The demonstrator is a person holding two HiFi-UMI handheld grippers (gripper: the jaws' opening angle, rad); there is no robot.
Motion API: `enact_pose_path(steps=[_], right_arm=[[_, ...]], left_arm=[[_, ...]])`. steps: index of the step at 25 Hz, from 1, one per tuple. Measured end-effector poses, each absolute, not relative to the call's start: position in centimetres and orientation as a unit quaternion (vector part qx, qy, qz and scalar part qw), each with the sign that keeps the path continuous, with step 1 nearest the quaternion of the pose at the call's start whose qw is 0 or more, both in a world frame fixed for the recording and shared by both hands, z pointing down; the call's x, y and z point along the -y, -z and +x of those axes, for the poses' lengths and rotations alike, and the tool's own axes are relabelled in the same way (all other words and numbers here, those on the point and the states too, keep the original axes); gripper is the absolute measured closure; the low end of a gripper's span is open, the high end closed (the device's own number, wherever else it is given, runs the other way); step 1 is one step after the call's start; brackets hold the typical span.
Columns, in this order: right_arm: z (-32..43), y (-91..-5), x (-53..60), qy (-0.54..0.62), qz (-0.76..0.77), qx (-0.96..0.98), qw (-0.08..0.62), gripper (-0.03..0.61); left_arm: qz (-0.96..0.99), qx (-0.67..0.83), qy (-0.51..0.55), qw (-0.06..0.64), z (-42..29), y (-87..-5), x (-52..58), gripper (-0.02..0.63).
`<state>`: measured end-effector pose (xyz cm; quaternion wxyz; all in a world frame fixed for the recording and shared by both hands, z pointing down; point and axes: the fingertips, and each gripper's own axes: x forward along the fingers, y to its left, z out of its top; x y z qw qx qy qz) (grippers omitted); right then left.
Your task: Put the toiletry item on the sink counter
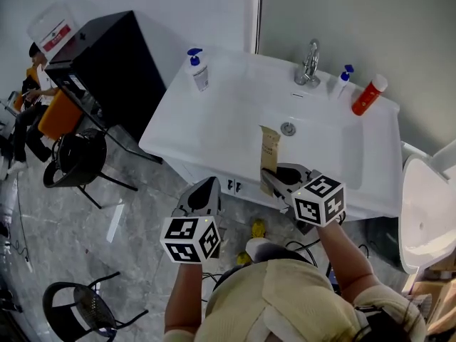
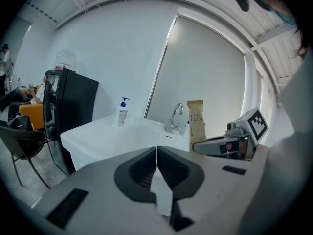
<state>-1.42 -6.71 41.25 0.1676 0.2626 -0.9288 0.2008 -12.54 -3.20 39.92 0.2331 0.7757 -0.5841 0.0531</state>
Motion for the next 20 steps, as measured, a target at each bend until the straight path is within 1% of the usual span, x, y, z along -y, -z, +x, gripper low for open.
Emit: enact_pose_path(steps=[8, 20], right_arm=[[-1.7, -41.1, 11.3, -0.208, 0.256, 0.929, 0.165, 0.535], [-0.6, -41.6, 16.0, -0.209, 0.244, 0.934, 0.156, 0.536]], left_arm=[[0.771, 0.596, -0.057, 0.218, -13.0, -39.0, 7.9, 0.574], [0.765, 0.604, -0.072, 0.209, -11.5, -39.1, 12.6, 0.574]])
